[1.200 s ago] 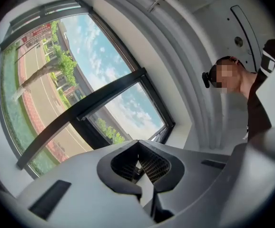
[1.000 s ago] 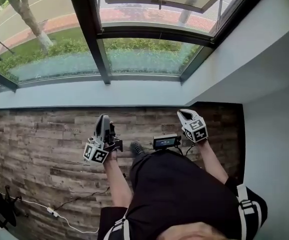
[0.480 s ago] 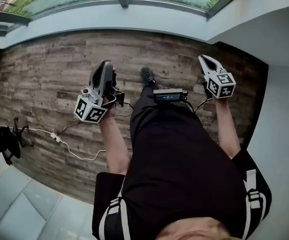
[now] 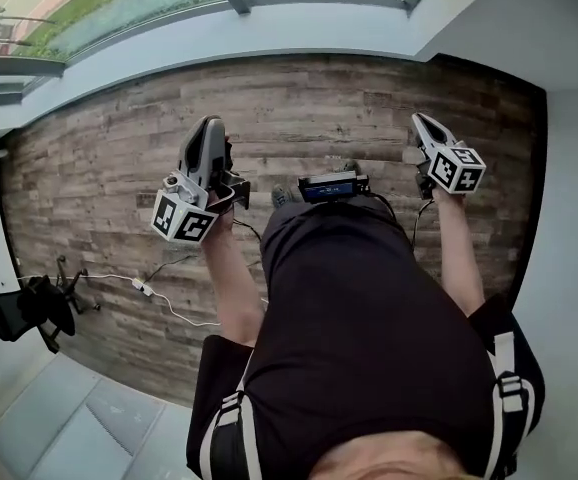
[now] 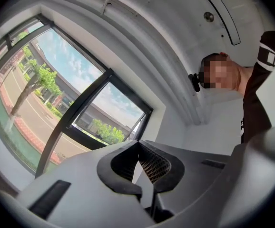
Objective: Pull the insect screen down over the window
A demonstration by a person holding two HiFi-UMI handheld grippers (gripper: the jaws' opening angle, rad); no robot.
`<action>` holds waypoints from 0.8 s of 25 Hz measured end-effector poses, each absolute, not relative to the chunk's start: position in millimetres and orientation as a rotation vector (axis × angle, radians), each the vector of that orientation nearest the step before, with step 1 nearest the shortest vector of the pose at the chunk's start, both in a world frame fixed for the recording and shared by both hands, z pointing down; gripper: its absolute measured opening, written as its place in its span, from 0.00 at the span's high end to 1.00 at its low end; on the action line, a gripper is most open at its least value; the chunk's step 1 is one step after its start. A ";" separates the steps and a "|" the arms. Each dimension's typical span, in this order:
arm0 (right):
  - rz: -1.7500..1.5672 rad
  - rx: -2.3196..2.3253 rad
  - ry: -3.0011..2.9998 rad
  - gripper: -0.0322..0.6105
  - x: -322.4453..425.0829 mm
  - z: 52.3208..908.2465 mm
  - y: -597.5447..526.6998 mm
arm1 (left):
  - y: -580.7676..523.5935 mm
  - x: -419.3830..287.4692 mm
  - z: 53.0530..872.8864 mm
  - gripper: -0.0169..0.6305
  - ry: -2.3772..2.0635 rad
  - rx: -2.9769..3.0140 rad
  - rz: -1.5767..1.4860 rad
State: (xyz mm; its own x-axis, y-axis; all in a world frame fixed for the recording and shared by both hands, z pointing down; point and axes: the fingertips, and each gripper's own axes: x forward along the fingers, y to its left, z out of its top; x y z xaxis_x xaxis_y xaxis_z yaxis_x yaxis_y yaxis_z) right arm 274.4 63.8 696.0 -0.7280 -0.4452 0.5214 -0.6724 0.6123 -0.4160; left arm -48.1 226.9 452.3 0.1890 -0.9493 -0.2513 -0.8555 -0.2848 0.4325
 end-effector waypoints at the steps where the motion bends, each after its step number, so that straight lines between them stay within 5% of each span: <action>1: 0.880 0.929 -2.473 0.92 276.7 695.9 69.9 | 225.6 -46.9 449.7 0.96 -1.719 2.293 -0.699; 13: 1.181 1.276 -2.491 0.92 234.9 680.4 200.3 | 295.7 -112.0 460.4 0.96 -1.517 2.442 -0.721; 20: 1.220 1.458 -2.460 0.93 257.9 662.1 269.0 | 320.0 -86.9 491.0 0.96 -1.309 2.465 -0.717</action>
